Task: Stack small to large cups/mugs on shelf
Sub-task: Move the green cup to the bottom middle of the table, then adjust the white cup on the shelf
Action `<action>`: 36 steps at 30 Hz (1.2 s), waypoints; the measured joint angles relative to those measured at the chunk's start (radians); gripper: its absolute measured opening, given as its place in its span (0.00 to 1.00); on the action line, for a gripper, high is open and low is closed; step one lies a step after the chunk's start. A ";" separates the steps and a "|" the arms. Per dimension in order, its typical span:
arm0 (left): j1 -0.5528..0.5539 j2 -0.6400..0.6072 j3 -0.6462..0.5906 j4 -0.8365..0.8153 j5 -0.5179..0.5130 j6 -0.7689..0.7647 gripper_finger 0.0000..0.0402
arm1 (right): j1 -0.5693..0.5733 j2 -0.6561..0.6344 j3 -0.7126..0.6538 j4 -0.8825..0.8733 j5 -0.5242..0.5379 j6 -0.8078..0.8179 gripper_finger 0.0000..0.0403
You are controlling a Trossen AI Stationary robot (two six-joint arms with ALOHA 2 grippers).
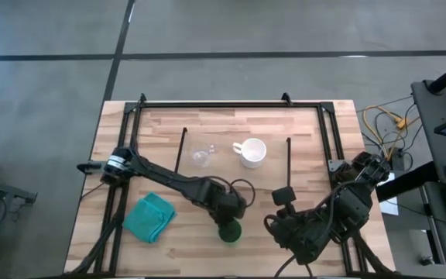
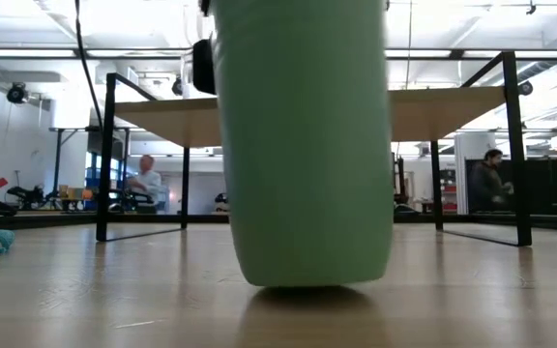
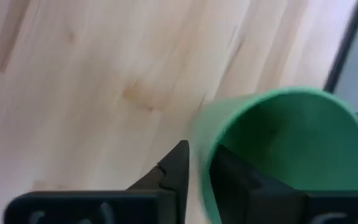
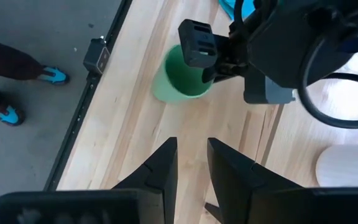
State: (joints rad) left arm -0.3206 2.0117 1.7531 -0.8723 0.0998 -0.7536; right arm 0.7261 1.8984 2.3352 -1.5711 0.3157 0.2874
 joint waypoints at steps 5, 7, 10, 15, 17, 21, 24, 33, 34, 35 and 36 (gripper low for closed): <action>0.005 0.000 0.000 0.075 0.000 -0.026 0.18 | 0.000 0.000 0.000 0.000 0.000 0.000 0.20; 0.008 0.000 0.016 0.083 0.000 -0.026 0.18 | 0.000 0.000 0.000 0.000 0.000 0.000 0.20; 0.011 0.000 0.054 0.087 0.000 -0.026 0.19 | 0.000 0.000 0.000 0.000 0.000 0.000 0.20; 0.013 -0.003 0.122 0.086 0.000 -0.026 0.19 | 0.000 0.000 0.000 0.000 0.000 0.000 0.20; 0.013 -0.015 0.149 0.086 0.010 -0.026 0.19 | 0.000 0.000 0.000 0.000 0.000 0.000 0.20; 0.013 -0.056 0.197 0.086 0.041 -0.024 0.19 | 0.000 0.000 0.000 0.000 0.000 0.000 0.20; 0.013 -0.116 0.208 0.076 0.047 0.001 0.19 | 0.000 0.000 -0.001 0.003 0.000 0.000 0.20; 0.005 -0.436 0.203 -0.031 -0.069 0.096 0.19 | -0.002 0.000 -0.033 0.174 0.000 -0.060 0.20; 0.001 -0.469 0.202 -0.037 -0.112 0.114 0.19 | -0.004 0.000 -0.044 0.194 -0.001 -0.095 0.20; -0.002 -0.505 0.200 -0.038 -0.159 0.125 0.19 | -0.007 0.000 -0.061 0.214 0.000 -0.121 0.20; -0.005 -0.537 0.197 -0.044 -0.204 0.133 0.19 | -0.013 0.000 -0.079 0.242 -0.001 -0.138 0.20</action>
State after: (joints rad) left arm -0.3260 1.4743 1.9499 -0.9165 -0.1045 -0.6203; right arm 0.7136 1.8988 2.2567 -1.3294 0.3151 0.1498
